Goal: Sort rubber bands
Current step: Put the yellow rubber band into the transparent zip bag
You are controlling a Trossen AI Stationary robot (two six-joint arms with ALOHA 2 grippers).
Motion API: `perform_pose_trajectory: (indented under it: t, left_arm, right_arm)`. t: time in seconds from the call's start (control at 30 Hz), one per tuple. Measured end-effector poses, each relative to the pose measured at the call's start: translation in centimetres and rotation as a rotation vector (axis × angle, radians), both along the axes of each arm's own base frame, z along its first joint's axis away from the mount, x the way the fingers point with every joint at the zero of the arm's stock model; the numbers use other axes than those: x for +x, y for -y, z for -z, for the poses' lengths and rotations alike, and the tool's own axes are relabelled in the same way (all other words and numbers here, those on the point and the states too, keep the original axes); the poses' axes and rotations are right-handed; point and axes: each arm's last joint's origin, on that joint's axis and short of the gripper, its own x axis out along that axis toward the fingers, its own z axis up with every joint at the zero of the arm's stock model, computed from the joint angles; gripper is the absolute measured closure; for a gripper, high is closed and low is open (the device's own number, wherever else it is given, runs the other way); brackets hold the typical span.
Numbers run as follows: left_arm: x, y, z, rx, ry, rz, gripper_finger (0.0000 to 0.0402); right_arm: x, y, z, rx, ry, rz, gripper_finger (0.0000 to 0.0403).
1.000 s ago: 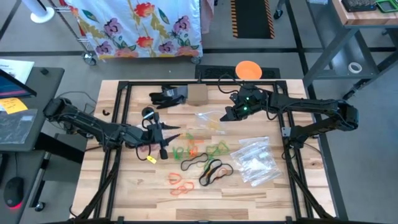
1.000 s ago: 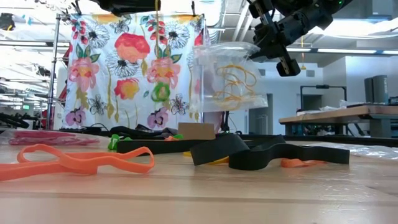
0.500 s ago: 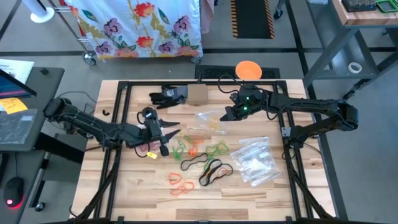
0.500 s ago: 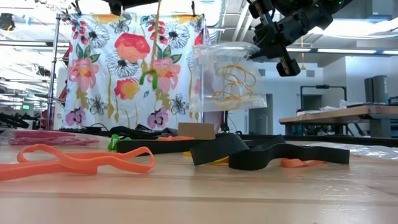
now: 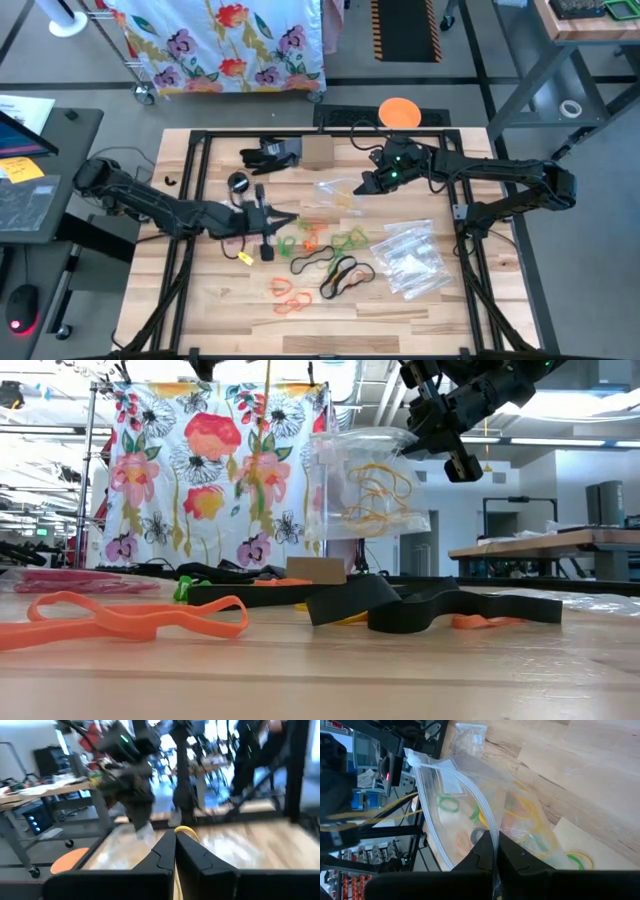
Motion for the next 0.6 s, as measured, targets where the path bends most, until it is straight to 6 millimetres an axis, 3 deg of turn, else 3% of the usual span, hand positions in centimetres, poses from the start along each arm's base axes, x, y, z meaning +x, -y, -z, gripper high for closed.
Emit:
perform_pose_trajectory:
  t: [0.07, 0.2, 0.3, 0.37, 0.43, 0.47, 0.6]
  left_arm:
    - [0.6, -0.1, 0.6, 0.066, -0.076, 0.012, 0.0401]
    - [0.9, -1.6, 1.4, 0.035, -0.142, -0.261, 0.0401]
    - [1.1, -2.9, 3.3, -0.060, -0.329, -0.119, 0.0401]
    - [1.4, -3.1, 2.7, -0.094, -0.327, -0.015, 0.0401]
    - [1.7, -3.1, 1.3, -0.126, -0.231, -0.001, 0.0401]
    - [1.7, -3.2, 1.6, -0.137, -0.252, -0.001, 0.0401]
    - [2.1, -3.7, 5.4, -0.179, -0.520, 0.033, 0.0401]
  right_arm:
    - [0.0, 0.0, 0.0, 0.000, 0.000, 0.000, 0.0403]
    - [0.0, 0.0, 0.0, 0.000, -0.001, 0.001, 0.0403]
    - [0.0, 0.0, 0.0, -0.004, -0.001, -0.001, 0.0403]
    - [0.0, 0.0, 0.0, -0.004, -0.001, 0.000, 0.0403]
    - [0.0, 0.0, 0.0, -0.004, -0.001, 0.000, 0.0403]
    - [0.0, 0.0, 0.0, -0.004, -0.001, 0.000, 0.0403]
    - [0.0, 0.0, 0.0, -0.002, -0.002, 0.001, 0.0403]
